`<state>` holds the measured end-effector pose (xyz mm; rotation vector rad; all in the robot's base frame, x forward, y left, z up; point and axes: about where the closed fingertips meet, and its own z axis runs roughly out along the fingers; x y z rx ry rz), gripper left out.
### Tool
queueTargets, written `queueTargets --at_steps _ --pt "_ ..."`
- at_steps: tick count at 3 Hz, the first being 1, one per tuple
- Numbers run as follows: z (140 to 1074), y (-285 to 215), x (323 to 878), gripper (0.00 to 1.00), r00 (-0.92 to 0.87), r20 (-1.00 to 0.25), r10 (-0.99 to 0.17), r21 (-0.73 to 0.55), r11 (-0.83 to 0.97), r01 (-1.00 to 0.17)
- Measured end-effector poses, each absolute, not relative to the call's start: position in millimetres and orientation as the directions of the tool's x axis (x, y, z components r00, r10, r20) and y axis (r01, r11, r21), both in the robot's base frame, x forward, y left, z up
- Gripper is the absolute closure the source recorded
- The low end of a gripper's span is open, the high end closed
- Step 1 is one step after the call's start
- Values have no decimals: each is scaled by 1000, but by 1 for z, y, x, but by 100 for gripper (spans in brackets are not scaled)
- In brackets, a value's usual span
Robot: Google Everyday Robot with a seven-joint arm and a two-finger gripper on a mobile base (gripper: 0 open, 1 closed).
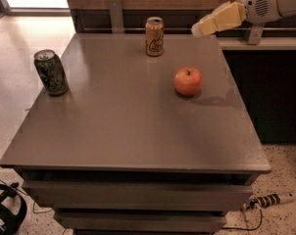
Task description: Move orange can near green can
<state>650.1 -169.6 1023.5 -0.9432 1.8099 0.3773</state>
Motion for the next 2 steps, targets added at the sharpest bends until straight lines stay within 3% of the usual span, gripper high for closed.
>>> queueTargets --at_steps 2 --pt "1009 -153 684 0 -188 -904 -383 -126 662 -739"
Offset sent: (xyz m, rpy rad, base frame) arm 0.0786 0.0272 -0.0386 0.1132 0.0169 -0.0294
